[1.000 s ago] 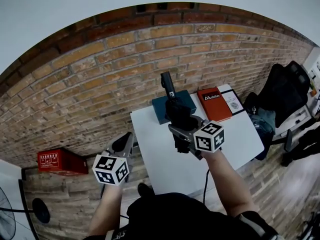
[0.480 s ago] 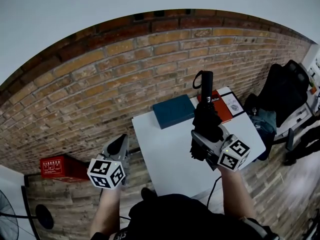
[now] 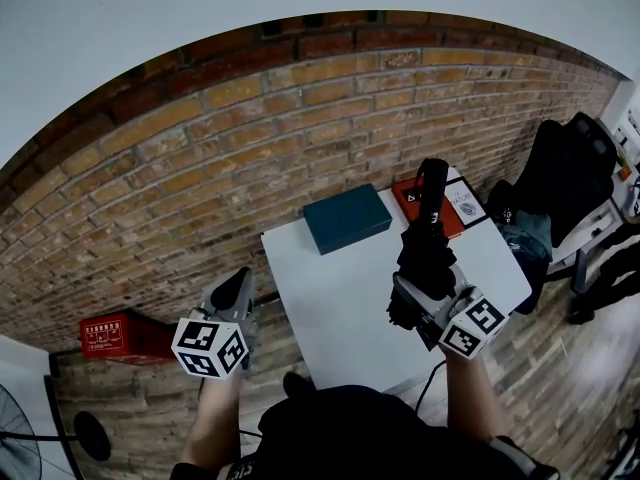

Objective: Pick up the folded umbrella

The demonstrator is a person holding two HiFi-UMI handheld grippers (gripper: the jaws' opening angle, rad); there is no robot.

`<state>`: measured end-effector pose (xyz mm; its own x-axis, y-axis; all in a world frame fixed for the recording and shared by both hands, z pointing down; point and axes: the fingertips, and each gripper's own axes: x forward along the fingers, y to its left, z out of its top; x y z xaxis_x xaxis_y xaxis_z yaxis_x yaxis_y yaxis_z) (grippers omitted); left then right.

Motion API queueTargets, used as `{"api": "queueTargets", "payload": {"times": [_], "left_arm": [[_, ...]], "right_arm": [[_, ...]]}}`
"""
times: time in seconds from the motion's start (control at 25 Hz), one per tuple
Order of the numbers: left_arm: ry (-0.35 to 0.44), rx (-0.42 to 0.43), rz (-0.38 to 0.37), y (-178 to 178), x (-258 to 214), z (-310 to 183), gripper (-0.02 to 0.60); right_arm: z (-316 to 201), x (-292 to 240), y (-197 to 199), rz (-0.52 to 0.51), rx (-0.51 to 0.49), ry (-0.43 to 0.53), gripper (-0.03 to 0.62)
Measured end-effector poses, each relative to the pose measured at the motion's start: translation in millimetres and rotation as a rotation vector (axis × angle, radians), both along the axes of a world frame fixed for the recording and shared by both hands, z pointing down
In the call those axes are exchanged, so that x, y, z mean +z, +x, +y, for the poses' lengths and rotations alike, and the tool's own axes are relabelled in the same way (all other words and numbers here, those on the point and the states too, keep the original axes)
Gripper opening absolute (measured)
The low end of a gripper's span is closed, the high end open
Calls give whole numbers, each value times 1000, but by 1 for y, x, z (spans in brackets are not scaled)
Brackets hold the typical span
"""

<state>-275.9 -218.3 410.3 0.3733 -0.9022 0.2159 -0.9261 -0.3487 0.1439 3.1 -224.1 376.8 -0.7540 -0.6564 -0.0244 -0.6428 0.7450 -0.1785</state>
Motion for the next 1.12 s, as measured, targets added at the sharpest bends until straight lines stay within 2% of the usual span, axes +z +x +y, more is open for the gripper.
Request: {"api": "queueTargets", "payload": {"times": [0.36,1.12], "left_arm": [[20,4,-9,0,-8,3,6],[17,-3,-5,0,-4,13,6]], "right_arm": [[-11,-26,7,-97,31,-7,256],[1,-21,-12,-62,-21,-8,255]]}}
